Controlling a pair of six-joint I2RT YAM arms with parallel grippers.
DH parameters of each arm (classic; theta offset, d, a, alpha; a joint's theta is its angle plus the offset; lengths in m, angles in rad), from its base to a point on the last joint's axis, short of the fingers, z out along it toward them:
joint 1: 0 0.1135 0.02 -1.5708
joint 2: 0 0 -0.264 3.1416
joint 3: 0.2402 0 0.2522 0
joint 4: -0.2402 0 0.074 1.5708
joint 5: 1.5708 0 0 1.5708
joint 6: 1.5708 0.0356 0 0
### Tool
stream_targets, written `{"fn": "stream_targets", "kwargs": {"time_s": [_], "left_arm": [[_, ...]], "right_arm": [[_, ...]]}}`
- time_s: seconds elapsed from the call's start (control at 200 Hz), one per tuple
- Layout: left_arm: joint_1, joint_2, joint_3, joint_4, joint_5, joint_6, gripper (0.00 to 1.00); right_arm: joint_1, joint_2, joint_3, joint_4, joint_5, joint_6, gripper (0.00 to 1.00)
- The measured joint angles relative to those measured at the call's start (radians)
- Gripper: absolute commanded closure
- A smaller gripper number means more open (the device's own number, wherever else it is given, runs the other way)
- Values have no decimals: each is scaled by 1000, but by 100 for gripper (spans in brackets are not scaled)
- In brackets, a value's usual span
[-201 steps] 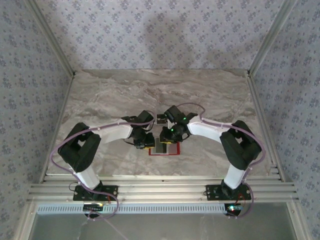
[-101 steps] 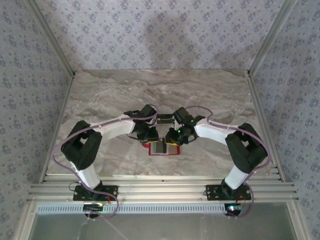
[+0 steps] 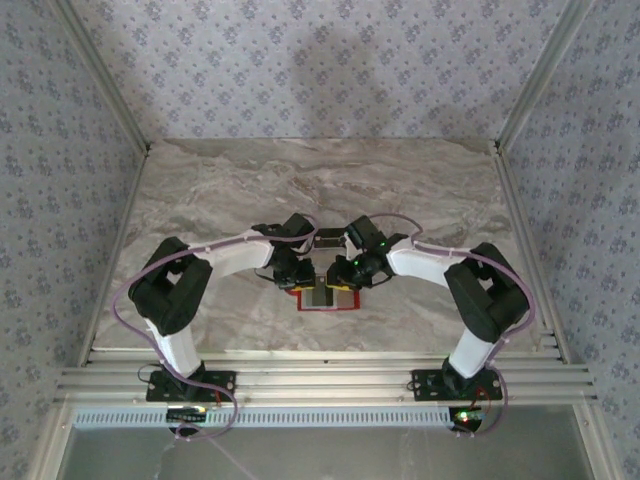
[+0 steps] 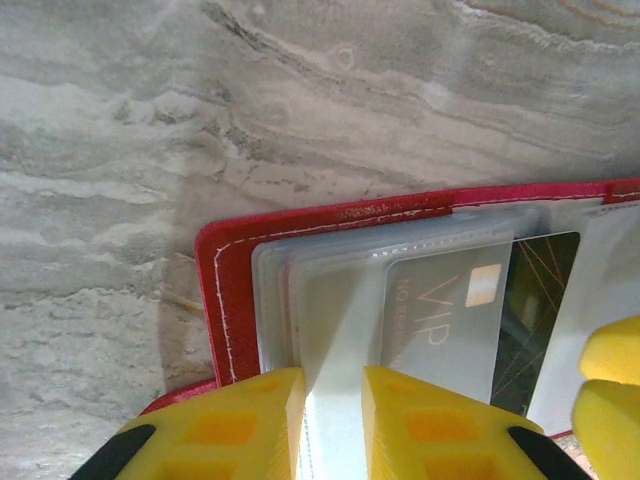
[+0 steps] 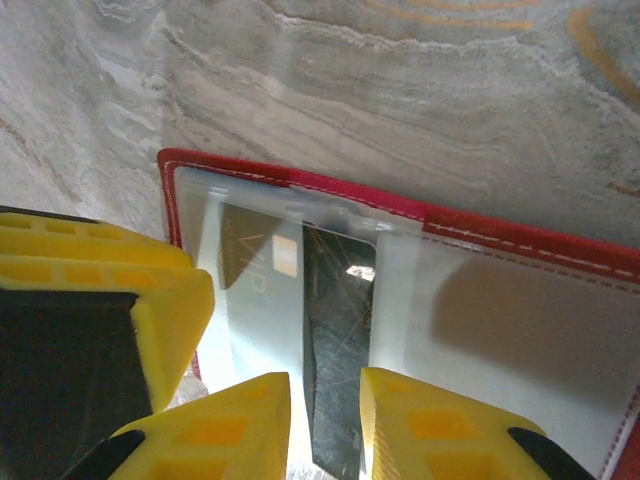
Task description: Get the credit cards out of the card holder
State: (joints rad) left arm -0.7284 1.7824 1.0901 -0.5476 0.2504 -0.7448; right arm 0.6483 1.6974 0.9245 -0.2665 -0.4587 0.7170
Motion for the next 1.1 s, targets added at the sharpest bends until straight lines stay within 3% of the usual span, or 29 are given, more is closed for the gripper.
{"fn": "stream_targets", "kwargs": {"time_s": [0.83,1.099], "left_arm": [[0,0,-6,5,0,2,76],[0,0,-6,5,0,3,76]], "right_arm": [[-21,21,-124,233,-106,43,77],[-29,21,-142,264,-111,54,85]]}}
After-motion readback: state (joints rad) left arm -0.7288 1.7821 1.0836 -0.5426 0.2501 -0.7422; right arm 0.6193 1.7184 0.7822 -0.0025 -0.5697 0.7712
